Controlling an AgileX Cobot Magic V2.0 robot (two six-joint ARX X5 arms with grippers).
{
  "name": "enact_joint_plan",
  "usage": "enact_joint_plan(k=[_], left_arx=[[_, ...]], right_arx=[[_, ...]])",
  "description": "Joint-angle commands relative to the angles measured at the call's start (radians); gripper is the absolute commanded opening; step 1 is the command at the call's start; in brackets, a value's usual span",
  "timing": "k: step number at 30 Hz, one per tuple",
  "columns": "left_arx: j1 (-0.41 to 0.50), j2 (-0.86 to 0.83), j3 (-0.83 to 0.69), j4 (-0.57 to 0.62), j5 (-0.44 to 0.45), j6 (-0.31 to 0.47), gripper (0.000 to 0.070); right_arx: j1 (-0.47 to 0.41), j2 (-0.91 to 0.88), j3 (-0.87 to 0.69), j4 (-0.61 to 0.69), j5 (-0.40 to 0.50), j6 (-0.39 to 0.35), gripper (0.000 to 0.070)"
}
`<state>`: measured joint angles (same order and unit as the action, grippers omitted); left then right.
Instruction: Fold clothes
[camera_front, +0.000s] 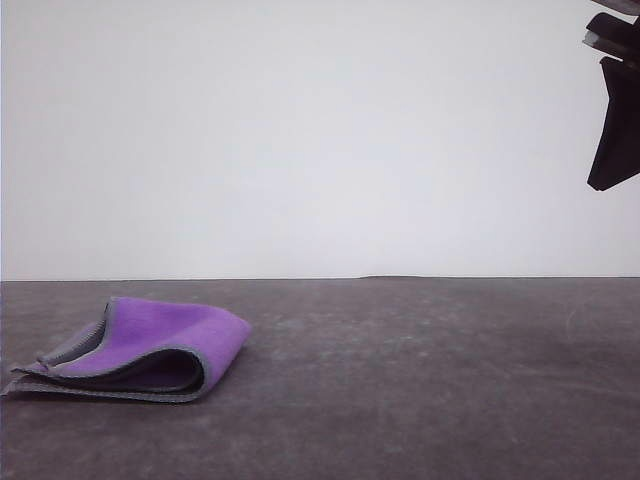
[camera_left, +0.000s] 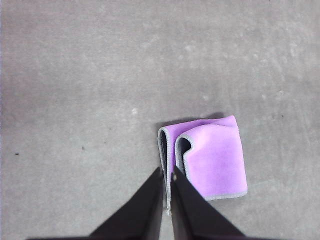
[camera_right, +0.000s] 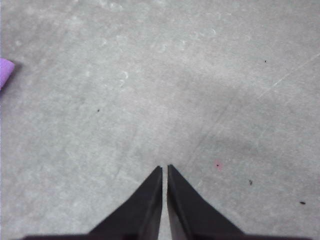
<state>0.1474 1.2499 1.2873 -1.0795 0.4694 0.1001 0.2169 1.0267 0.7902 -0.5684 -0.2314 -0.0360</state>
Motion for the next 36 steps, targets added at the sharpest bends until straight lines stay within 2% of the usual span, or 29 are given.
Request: enact_joint_plan(k=[1, 3, 5, 9, 12, 15, 18, 21, 23, 30, 36], left_arx=[[0.002, 0.010, 0.013, 0.011, -0.002, 0.005, 0.0014], [0.003, 0.003, 0.013, 0.039, -0.002, 0.048, 0.0016], [0.003, -0.013, 0.011, 0.071, -0.001, 0.052, 0.0016], [-0.002, -0.093, -0.055, 0.212, -0.002, -0.038, 0.0016], [-0.011, -0.199, -0.204, 0.422, -0.004, -0.114, 0.0016], [-0.031, -0.331, -0.392, 0.601, -0.015, -0.124, 0.0016], [-0.066, -0.466, -0.570, 0.716, -0.094, -0.146, 0.0016], [-0.101, -0.599, -0.721, 0.760, -0.233, -0.176, 0.0016], [-0.115, -0.682, -0.802, 0.765, -0.288, -0.184, 0.0016], [-0.122, -0.984, -1.041, 0.765, -0.324, -0.180, 0.0016], [-0.122, -1.126, -1.151, 0.779, -0.324, -0.180, 0.0016]], right_arx=[[0.002, 0.003, 0.010, 0.007, 0.000, 0.013, 0.0010], [0.002, 0.003, 0.010, 0.007, 0.000, 0.013, 0.0010], [0.002, 0.003, 0.010, 0.007, 0.000, 0.013, 0.0010], [0.002, 0.003, 0.010, 0.007, 0.000, 0.013, 0.0010], [0.002, 0.003, 0.010, 0.007, 0.000, 0.013, 0.0010], [0.002, 0.003, 0.010, 0.007, 0.000, 0.013, 0.0010], [0.002, 0.003, 0.010, 0.007, 0.000, 0.013, 0.0010], [0.002, 0.003, 0.010, 0.007, 0.000, 0.013, 0.0010], [0.002, 0.003, 0.010, 0.007, 0.000, 0.013, 0.0010], [0.002, 0.003, 0.010, 0.007, 0.000, 0.013, 0.0010], [0.002, 0.003, 0.010, 0.007, 0.000, 0.013, 0.0010]])
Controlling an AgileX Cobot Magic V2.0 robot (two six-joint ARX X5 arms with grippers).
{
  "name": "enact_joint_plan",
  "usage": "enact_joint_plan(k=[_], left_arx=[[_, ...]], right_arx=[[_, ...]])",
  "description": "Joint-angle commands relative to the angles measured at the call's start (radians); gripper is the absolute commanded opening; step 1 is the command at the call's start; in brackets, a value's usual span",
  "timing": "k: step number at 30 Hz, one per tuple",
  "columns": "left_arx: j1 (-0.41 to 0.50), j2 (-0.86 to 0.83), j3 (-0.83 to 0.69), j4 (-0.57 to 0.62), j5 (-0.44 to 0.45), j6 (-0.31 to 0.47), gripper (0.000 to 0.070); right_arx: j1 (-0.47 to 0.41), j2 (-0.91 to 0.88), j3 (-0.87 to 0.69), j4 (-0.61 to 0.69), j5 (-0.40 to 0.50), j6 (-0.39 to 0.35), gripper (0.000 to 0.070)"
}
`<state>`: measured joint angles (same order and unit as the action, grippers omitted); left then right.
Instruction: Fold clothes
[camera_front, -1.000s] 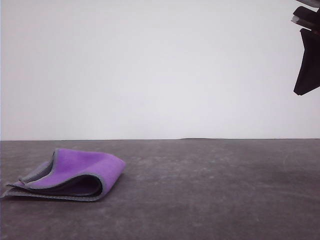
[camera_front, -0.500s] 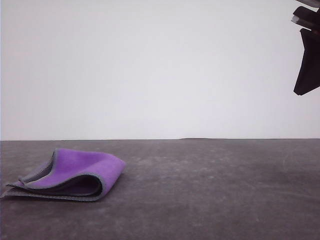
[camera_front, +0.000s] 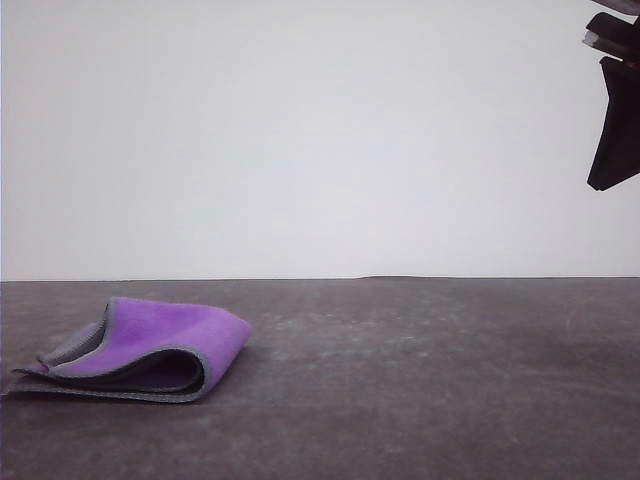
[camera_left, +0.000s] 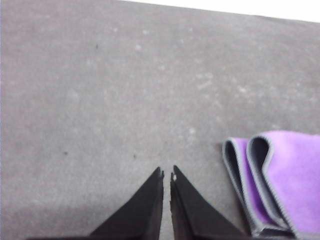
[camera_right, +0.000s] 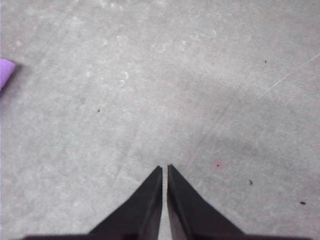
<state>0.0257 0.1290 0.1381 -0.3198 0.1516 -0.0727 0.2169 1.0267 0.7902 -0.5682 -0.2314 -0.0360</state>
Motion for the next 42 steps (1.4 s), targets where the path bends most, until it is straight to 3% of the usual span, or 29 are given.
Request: enact_joint_plan(k=[1, 12, 23, 42], left_arx=[[0.000, -0.020, -0.013, 0.027, -0.006, -0.007, 0.0016], [0.000, -0.126, -0.120, 0.141, -0.025, -0.008, 0.0016], [0.000, -0.126, -0.125, 0.135, -0.077, -0.007, 0.0016], [0.000, -0.126, -0.124, 0.134, -0.077, -0.008, 0.0016]], right_arx=[[0.002, 0.003, 0.010, 0.007, 0.000, 0.013, 0.0010], [0.002, 0.003, 0.010, 0.007, 0.000, 0.013, 0.0010], [0.002, 0.003, 0.010, 0.008, 0.000, 0.013, 0.0010], [0.002, 0.003, 0.010, 0.008, 0.000, 0.013, 0.0010]])
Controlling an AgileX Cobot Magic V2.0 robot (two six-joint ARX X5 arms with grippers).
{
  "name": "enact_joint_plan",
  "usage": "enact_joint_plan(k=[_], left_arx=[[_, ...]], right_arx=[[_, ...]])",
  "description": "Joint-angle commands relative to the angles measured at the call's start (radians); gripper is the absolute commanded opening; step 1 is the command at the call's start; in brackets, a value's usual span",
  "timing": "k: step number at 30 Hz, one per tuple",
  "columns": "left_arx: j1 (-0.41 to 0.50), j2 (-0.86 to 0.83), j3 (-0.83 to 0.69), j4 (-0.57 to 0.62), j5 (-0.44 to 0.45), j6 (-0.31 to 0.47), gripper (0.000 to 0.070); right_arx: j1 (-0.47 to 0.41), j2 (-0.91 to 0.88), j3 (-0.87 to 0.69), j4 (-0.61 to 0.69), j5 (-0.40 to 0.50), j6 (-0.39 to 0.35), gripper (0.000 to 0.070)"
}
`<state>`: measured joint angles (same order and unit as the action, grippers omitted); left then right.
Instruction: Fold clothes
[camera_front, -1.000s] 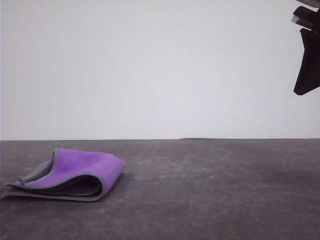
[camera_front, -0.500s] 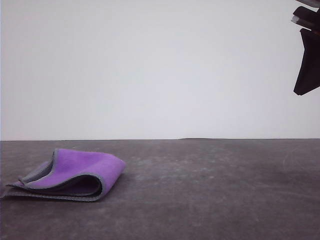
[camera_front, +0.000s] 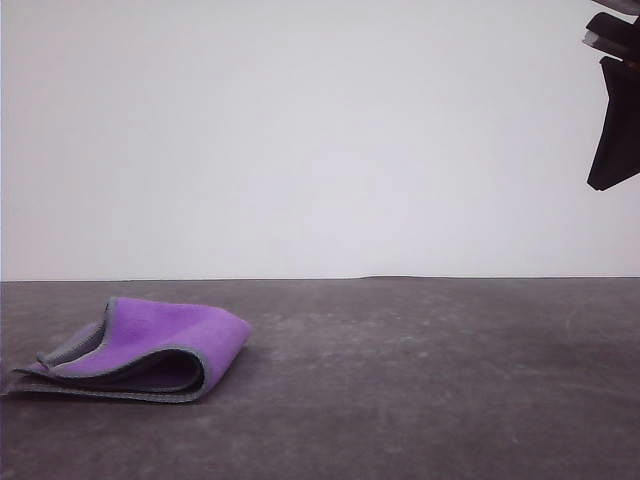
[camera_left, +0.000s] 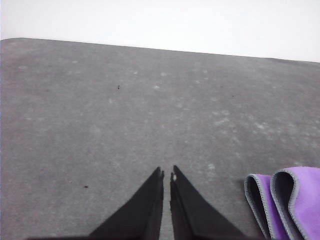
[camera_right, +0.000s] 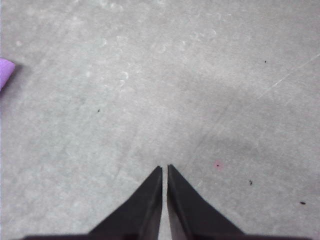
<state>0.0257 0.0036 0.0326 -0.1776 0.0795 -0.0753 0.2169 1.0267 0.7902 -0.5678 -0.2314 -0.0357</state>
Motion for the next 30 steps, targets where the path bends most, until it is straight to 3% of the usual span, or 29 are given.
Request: enact_joint_plan(k=[1, 5, 12, 21, 30], left_arx=[[0.000, -0.001, -0.019, -0.008, -0.005, -0.005, 0.0016], [0.000, -0.001, -0.019, -0.008, -0.005, -0.005, 0.0016], [0.000, -0.001, -0.019, -0.008, -0.005, -0.005, 0.0016], [0.000, -0.001, -0.019, -0.008, -0.005, -0.005, 0.0016], [0.000, -0.001, -0.019, -0.008, -0.005, -0.005, 0.0016]], right_arx=[[0.002, 0.003, 0.010, 0.007, 0.000, 0.013, 0.0010], [0.000, -0.025, 0.010, 0.006, 0.005, -0.023, 0.0010], [-0.052, -0.252, -0.005, 0.013, 0.001, -0.182, 0.0010], [-0.240, -0.580, -0.173, 0.083, 0.004, -0.193, 0.0010], [-0.263, -0.899, -0.511, 0.263, 0.005, -0.149, 0.0010]])
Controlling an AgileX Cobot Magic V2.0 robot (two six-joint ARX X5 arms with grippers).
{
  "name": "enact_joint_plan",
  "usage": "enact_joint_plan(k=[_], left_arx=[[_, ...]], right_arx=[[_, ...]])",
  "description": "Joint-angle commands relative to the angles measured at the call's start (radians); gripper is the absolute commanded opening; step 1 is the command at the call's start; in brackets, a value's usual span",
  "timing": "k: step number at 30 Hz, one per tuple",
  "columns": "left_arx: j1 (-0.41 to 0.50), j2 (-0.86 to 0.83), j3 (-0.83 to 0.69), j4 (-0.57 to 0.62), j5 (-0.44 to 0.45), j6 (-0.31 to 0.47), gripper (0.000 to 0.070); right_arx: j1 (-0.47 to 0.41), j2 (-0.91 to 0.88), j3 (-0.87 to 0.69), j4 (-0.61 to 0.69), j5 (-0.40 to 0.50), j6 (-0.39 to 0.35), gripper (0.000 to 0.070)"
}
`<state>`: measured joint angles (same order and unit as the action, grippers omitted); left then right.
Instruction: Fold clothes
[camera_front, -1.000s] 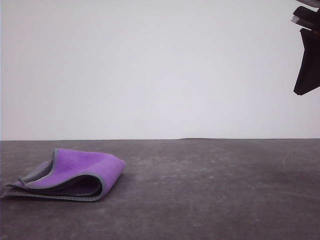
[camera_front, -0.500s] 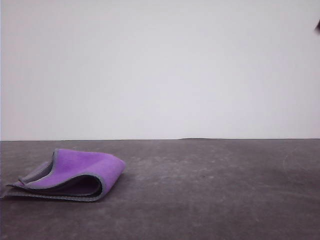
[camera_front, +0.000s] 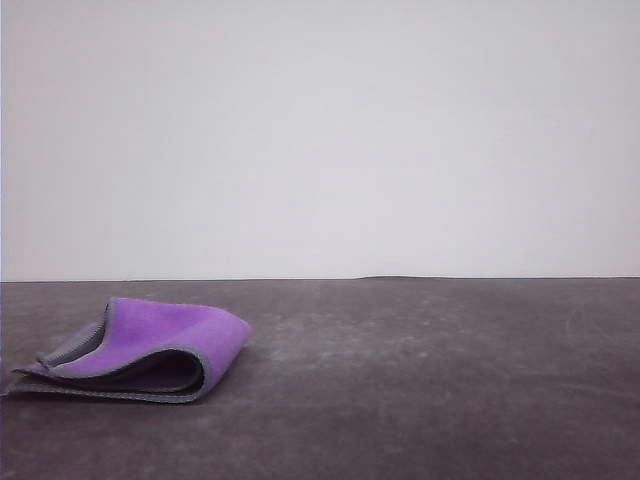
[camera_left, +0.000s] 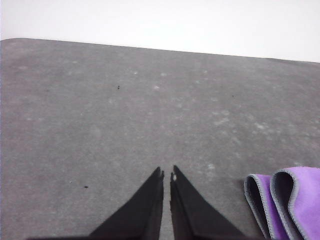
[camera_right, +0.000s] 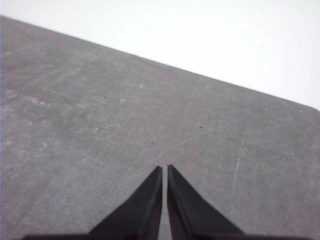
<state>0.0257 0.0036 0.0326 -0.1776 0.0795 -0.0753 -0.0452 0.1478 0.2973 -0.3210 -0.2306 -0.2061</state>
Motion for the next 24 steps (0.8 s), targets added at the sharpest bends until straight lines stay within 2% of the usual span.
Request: enact_joint_plan(k=[1, 5, 9, 13, 18, 24], left_arx=[[0.000, -0.001, -0.019, -0.008, -0.005, -0.005, 0.0016], [0.000, -0.001, -0.019, -0.008, -0.005, -0.005, 0.0016], [0.000, -0.001, -0.019, -0.008, -0.005, -0.005, 0.0016], [0.000, -0.001, -0.019, -0.008, -0.005, -0.005, 0.0016], [0.000, -0.001, -0.019, -0.008, -0.005, -0.005, 0.0016], [0.000, -0.001, -0.019, -0.008, -0.005, -0.005, 0.0016]], right_arx=[[-0.001, -0.051, -0.050, 0.028, 0.004, 0.034, 0.0010], [-0.001, -0.139, -0.151, 0.059, 0.005, 0.074, 0.0010], [0.000, -0.144, -0.212, 0.108, 0.003, 0.111, 0.0010], [0.000, -0.144, -0.238, 0.132, 0.009, 0.117, 0.0010], [0.002, -0.144, -0.276, 0.180, 0.075, 0.132, 0.0010], [0.024, -0.144, -0.286, 0.146, 0.122, 0.150, 0.0010]])
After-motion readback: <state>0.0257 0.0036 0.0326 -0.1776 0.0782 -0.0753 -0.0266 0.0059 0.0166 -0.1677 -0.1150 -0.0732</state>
